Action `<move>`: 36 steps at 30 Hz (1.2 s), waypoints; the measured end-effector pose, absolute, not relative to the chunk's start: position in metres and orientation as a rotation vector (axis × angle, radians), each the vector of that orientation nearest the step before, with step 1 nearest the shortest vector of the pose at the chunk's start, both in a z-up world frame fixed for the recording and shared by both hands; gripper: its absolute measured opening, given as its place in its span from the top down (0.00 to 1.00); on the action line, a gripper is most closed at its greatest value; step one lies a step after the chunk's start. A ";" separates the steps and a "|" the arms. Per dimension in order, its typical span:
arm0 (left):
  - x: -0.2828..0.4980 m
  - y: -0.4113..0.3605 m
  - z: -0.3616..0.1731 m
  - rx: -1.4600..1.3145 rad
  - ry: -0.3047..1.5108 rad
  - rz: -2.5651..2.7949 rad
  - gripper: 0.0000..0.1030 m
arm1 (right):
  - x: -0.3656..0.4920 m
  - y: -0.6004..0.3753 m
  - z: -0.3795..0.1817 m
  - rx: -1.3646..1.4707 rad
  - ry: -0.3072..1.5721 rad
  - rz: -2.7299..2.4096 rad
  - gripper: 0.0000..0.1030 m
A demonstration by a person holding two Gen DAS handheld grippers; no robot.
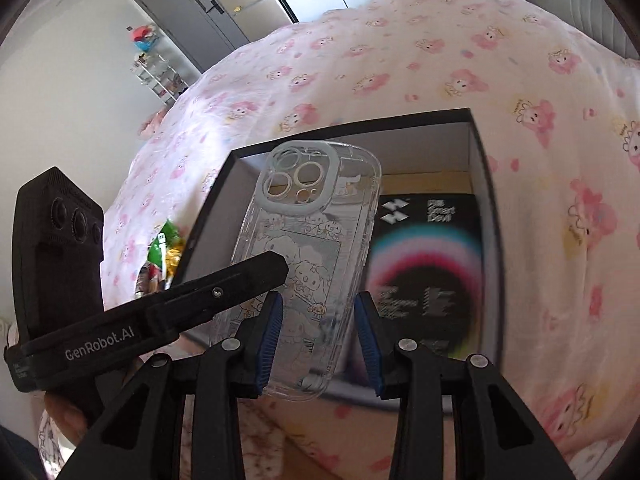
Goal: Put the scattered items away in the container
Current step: 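Carry the clear phone case into the box against the black box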
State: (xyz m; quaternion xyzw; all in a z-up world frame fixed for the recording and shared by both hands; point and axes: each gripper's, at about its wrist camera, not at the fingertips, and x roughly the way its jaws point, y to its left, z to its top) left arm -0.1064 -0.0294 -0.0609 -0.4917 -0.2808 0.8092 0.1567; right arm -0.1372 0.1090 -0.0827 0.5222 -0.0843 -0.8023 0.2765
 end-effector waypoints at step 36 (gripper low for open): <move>-0.104 0.043 -0.114 -1.764 -0.523 2.320 0.68 | -0.155 0.183 -0.091 1.342 -0.283 -2.428 0.75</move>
